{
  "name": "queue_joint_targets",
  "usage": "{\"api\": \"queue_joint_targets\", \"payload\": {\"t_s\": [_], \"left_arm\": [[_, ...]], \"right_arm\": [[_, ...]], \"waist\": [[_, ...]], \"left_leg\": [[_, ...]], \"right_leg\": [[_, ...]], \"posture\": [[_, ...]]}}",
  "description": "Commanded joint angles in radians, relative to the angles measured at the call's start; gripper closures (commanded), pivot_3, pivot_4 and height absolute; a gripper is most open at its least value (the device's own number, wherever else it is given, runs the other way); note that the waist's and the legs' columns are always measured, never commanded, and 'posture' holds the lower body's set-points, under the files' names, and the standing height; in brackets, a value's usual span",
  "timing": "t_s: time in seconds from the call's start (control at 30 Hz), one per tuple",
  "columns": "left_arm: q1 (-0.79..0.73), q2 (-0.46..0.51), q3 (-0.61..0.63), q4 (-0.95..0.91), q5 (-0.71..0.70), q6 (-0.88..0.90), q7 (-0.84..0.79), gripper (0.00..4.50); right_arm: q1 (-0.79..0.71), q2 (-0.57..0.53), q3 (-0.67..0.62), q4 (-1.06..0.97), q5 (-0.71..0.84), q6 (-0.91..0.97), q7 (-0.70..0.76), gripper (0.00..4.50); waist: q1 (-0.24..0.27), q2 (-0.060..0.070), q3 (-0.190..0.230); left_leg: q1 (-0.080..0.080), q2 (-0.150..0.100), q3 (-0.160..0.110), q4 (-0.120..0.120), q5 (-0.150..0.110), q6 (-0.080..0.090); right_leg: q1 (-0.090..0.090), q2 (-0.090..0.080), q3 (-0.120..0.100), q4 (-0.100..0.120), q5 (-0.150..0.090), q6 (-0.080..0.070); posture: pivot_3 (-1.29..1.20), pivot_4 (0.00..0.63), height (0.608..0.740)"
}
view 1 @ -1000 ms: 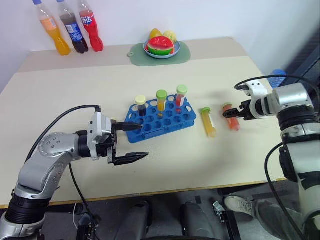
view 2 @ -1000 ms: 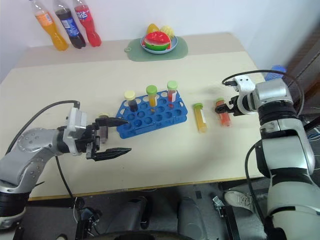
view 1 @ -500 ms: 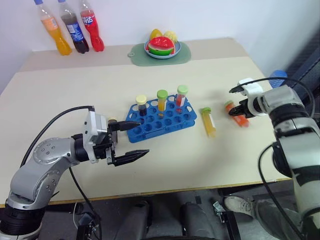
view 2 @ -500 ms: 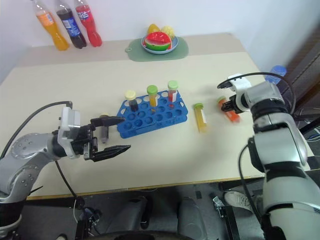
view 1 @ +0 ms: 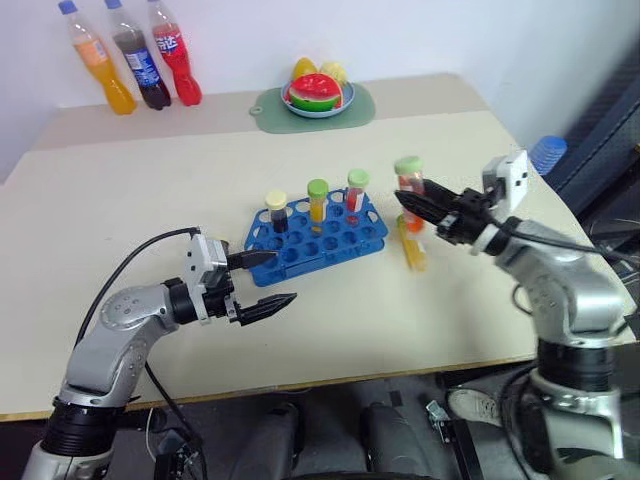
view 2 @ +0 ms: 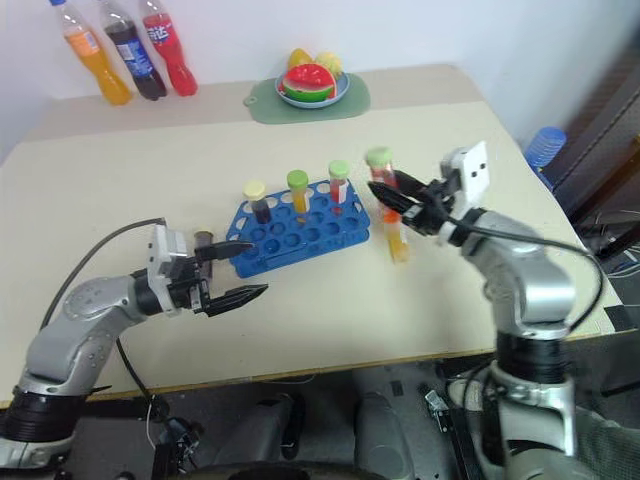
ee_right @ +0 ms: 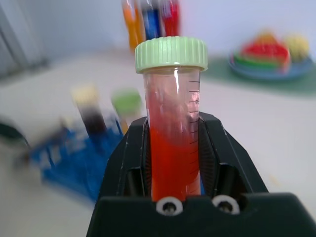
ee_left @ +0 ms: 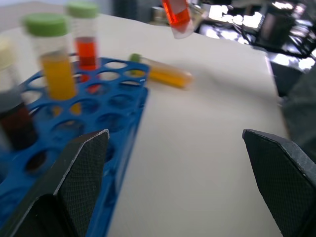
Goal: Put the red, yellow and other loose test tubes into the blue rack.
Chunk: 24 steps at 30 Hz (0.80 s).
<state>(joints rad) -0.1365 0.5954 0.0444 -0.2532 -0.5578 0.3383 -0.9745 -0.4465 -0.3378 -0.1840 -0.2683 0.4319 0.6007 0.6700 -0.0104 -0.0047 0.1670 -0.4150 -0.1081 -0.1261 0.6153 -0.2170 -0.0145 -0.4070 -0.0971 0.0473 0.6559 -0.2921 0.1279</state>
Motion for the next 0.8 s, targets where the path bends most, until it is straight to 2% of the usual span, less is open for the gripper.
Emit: {"api": "queue_joint_targets", "payload": {"t_s": [0.03, 0.2, 0.57, 0.8], "left_arm": [[-0.025, 0.01, 0.007, 0.007, 0.014, -0.031, -0.02, 0.0], [-0.051, 0.014, 0.019, -0.009, -0.005, -0.003, -0.015, 0.0], [-0.007, 0.026, 0.047, -0.077, -0.021, 0.017, 0.013, 0.0], [-0.005, 0.026, 0.048, -0.101, -0.022, 0.024, 0.032, 0.0]], "right_arm": [[-0.007, 0.088, 0.026, 0.016, -0.03, -0.145, -0.085, 3.49], [0.006, 0.173, 0.085, 0.149, -0.083, -0.314, -0.107, 3.49], [-0.004, 0.207, 0.162, 0.488, -0.216, -0.647, -0.12, 3.49], [-0.019, 0.229, 0.171, 0.591, -0.246, -0.753, -0.148, 3.49]], "waist": [[0.003, 0.0, 0.0], [-0.004, -0.001, -0.001], [-0.009, -0.001, -0.001], [-0.01, -0.001, -0.001]], "left_leg": [[0.0, 0.0, 0.0, 0.0, 0.0, 0.0], [0.0, 0.0, 0.0, 0.0, 0.0, 0.0], [0.003, 0.001, 0.0, -0.001, 0.0, -0.001], [0.006, 0.001, 0.0, -0.002, 0.0, -0.001]], "right_leg": [[0.0, 0.0, 0.0, 0.0, 0.0, 0.0], [0.0, 0.001, 0.0, 0.0, 0.0, 0.0], [0.001, 0.001, 0.0, 0.001, 0.0, 0.0], [0.003, 0.002, 0.0, 0.001, 0.0, 0.0]], "posture": [[0.0, 0.15, 0.74], [0.0, 0.15, 0.74], [0.0, 0.15, 0.74], [0.0, 0.15, 0.74]]}}
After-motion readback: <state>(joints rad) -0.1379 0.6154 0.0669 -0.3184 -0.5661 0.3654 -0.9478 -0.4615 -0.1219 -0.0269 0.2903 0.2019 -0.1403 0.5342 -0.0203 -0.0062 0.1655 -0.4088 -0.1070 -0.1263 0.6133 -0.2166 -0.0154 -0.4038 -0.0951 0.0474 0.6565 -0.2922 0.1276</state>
